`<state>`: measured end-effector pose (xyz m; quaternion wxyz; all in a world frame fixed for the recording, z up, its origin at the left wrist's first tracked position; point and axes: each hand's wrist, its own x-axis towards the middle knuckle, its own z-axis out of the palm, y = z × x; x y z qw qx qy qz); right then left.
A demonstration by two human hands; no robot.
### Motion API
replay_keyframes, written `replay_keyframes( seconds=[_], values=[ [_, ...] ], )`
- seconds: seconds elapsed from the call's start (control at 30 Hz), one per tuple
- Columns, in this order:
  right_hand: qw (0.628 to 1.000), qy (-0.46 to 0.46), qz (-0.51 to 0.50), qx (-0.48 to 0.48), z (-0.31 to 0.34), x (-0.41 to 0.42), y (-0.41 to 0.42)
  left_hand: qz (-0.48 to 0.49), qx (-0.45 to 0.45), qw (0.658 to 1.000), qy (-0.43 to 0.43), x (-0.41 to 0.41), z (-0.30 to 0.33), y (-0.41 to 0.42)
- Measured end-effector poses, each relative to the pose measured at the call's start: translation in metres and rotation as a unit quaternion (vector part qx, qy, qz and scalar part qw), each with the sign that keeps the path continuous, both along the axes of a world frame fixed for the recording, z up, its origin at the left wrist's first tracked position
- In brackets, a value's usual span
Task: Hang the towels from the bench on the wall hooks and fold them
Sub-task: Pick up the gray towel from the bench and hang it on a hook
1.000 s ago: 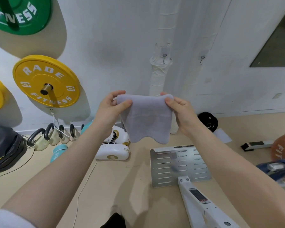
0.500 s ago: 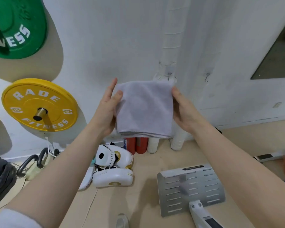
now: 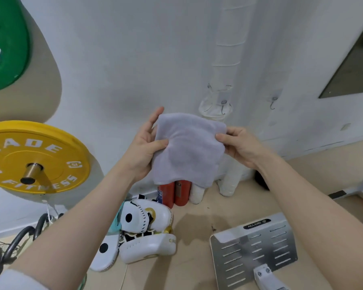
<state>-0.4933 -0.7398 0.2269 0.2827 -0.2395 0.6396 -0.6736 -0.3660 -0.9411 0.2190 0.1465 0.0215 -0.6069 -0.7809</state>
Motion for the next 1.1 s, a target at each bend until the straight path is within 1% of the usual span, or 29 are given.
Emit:
replay_keyframes(
  seconds=[0.07,0.17,0.23,0.33,0.4,0.47,0.5,0.57,0.6,0.63,0.7,0.73,0.77,0.8,0.87,0.97,1.03,1.1],
  values=[
    [1.0,-0.008,-0.027,-0.012,-0.009,-0.008,-0.01,-0.006,0.004,1.0,0.002,-0.012,-0.007,-0.006],
    [0.997,-0.016,-0.068,-0.037,-0.018,-0.017,-0.023,0.004,-0.013,0.999,-0.032,-0.03,-0.016,-0.01],
    [0.994,0.0,-0.111,-0.008,-0.022,-0.023,-0.03,0.008,-0.062,0.997,-0.051,-0.042,-0.022,-0.011],
    [0.981,0.028,-0.18,0.067,-0.03,-0.034,-0.04,-0.008,-0.136,0.99,-0.042,-0.055,-0.031,-0.01],
    [0.974,0.034,-0.195,0.111,-0.035,-0.041,-0.045,-0.027,-0.173,0.984,-0.04,-0.063,-0.042,-0.013],
    [0.971,0.053,-0.184,0.143,-0.039,-0.054,-0.045,-0.057,-0.231,0.969,-0.067,-0.073,-0.052,-0.018],
    [0.97,0.067,-0.176,0.154,-0.042,-0.062,-0.044,-0.088,-0.261,0.956,-0.099,-0.078,-0.056,-0.023],
    [0.964,0.106,-0.162,0.183,-0.049,-0.081,-0.041,-0.154,-0.31,0.92,-0.186,-0.089,-0.058,-0.032],
    [0.958,0.134,-0.156,0.2,-0.051,-0.091,-0.04,-0.149,-0.329,0.907,-0.218,-0.095,-0.058,-0.036],
    [0.951,0.163,-0.149,0.215,-0.055,-0.102,-0.039,-0.116,-0.341,0.903,-0.232,-0.104,-0.059,-0.039],
    [0.942,0.203,-0.11,0.242,-0.057,-0.12,-0.038,-0.046,-0.333,0.918,-0.211,-0.125,-0.059,-0.042],
    [0.939,0.221,-0.075,0.254,-0.057,-0.127,-0.04,-0.037,-0.324,0.926,-0.188,-0.139,-0.058,-0.038],
    [0.932,0.248,-0.038,0.26,-0.058,-0.136,-0.041,-0.048,-0.312,0.934,-0.169,-0.156,-0.057,-0.032],
    [0.929,0.254,-0.012,0.27,-0.057,-0.145,-0.044,-0.074,-0.297,0.94,-0.152,-0.173,-0.054,-0.023],
    [0.926,0.261,0.011,0.271,-0.058,-0.168,-0.047,-0.131,-0.253,0.948,-0.143,-0.208,-0.05,-0.003],
    [0.934,0.247,-0.011,0.257,-0.063,-0.211,-0.046,-0.165,-0.18,0.958,-0.151,-0.254,-0.05,0.016],
    [0.931,0.258,-0.024,0.257,-0.065,-0.238,-0.045,-0.175,-0.142,0.962,-0.155,-0.281,-0.055,0.02],
    [0.921,0.271,-0.011,0.279,-0.066,-0.26,-0.043,-0.174,-0.138,0.961,-0.165,-0.306,-0.061,0.023]
  ],
)
